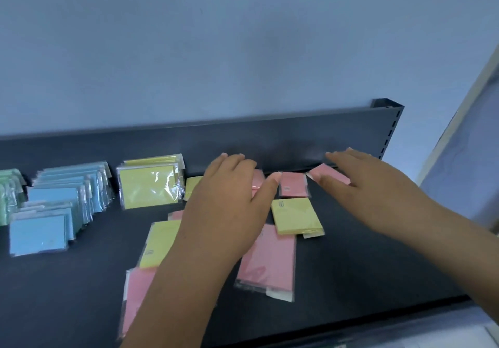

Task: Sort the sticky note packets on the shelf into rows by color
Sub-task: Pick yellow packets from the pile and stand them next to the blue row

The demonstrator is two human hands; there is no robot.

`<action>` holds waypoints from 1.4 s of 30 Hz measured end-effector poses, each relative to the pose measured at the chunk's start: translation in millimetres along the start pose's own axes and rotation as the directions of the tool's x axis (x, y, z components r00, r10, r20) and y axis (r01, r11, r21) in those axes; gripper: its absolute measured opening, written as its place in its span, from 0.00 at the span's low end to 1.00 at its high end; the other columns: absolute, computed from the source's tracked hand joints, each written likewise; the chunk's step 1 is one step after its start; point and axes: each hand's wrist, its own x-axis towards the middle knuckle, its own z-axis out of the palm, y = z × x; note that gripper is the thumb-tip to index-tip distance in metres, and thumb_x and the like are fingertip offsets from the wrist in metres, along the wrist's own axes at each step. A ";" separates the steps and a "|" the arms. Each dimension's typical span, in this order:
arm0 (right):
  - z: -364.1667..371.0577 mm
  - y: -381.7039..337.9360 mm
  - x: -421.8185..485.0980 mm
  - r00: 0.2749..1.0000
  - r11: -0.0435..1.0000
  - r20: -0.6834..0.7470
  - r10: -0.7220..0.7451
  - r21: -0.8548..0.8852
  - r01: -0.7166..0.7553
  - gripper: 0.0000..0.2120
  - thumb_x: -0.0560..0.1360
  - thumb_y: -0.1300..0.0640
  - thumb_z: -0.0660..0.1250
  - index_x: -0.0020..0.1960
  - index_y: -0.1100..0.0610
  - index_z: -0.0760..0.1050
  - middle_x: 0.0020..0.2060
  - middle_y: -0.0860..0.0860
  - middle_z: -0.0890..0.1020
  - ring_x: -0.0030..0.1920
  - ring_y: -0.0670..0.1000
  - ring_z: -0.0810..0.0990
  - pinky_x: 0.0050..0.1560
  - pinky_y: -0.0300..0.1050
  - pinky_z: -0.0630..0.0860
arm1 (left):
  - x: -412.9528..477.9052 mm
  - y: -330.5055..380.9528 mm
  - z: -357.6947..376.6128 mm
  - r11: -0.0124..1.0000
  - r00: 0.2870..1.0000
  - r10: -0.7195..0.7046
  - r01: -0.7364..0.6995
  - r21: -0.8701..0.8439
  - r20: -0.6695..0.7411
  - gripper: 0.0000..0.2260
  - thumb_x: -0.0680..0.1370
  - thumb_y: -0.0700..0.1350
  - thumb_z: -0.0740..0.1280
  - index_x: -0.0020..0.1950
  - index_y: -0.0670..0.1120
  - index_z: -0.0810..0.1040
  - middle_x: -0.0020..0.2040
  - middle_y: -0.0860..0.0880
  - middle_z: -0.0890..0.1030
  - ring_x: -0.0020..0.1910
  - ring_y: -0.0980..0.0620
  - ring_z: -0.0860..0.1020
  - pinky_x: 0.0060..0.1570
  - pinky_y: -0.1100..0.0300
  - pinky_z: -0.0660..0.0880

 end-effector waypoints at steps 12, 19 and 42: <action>9.4 10.3 33.8 0.996 0.997 0.067 -0.056 -0.054 0.060 0.25 0.78 0.33 0.55 0.40 0.53 0.75 0.35 0.50 0.79 0.37 0.49 0.78 0.39 0.50 0.76 | 18.5 26.7 23.3 0.999 0.985 -0.049 0.045 0.030 0.166 0.25 0.82 0.64 0.55 0.70 0.50 0.73 0.72 0.54 0.71 0.72 0.54 0.66 0.71 0.55 0.64; 27.5 32.0 41.5 0.965 0.983 0.200 -0.167 -0.046 0.180 0.27 0.79 0.33 0.57 0.33 0.54 0.69 0.32 0.50 0.73 0.33 0.49 0.74 0.33 0.48 0.67 | 27.8 57.6 52.1 0.928 0.889 -0.367 0.372 0.036 0.273 0.23 0.80 0.65 0.59 0.66 0.51 0.74 0.60 0.49 0.78 0.54 0.50 0.74 0.52 0.52 0.73; 9.5 85.8 43.5 0.952 0.696 0.225 -0.208 0.718 -0.018 0.20 0.73 0.68 0.65 0.47 0.44 0.86 0.48 0.44 0.85 0.46 0.53 0.86 0.47 0.63 0.83 | 47.6 108.1 91.0 0.732 0.836 -0.548 0.502 -0.461 0.041 0.04 0.80 0.49 0.69 0.53 0.57 0.81 0.47 0.59 0.83 0.42 0.64 0.79 0.35 0.67 0.72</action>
